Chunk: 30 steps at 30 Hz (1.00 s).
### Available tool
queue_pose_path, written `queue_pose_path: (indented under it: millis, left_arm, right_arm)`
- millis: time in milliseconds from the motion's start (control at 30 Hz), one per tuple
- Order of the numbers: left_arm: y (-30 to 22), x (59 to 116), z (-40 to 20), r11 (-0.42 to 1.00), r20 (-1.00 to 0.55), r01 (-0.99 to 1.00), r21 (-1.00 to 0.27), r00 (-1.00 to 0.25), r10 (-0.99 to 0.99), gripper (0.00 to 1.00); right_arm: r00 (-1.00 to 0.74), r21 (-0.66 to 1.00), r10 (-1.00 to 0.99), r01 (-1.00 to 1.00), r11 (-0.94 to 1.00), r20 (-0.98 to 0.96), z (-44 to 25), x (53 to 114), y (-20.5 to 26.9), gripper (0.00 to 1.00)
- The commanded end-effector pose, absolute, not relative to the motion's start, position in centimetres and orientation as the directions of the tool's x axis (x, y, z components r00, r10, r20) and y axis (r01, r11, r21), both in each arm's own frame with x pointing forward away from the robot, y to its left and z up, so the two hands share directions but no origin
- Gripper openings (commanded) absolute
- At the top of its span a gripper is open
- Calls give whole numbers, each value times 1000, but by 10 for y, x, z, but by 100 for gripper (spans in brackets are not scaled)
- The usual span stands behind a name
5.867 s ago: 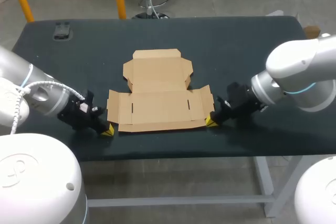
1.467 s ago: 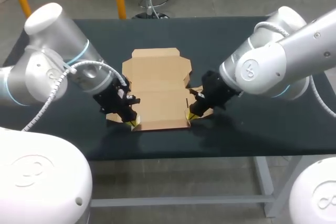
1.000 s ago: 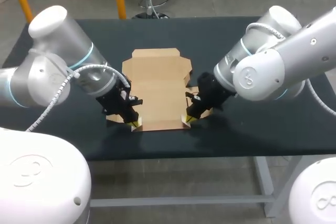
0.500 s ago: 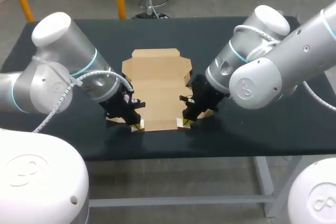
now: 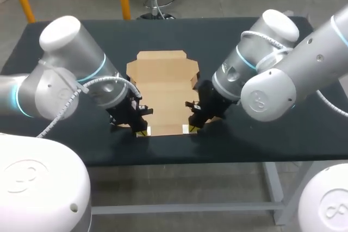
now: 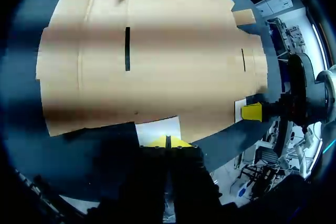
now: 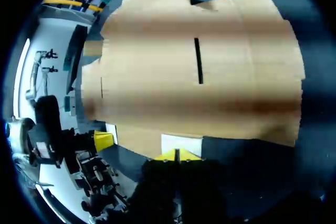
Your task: Assemble the packaging by folding the flat box into shape, placing the metal phone stand inside, and closing the box properly
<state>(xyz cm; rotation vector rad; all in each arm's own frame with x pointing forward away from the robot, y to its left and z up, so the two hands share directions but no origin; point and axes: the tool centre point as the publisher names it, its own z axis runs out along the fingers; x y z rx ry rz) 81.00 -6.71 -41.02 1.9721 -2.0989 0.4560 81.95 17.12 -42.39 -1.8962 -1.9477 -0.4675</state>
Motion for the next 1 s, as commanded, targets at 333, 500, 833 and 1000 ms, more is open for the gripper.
queue_pose_path:
  millis: [333,500,833,1000]
  left_arm:
    - [-57,818,-369,60,352,-993,-101,-92,-931,0]
    - [-47,824,-354,70,373,-991,-110,-107,-922,20]
    - [-30,836,-326,84,377,-988,-128,-127,-917,100]
    - [-21,845,-313,87,372,-987,-133,-131,-919,100]
  right_arm:
    - [-75,28,797,997,72,599,-383,830,146,0]
    - [-96,42,760,995,91,643,-368,838,137,0]
    - [-105,42,715,994,104,691,-348,861,120,44]
    - [-104,43,691,994,104,715,-337,876,105,100]
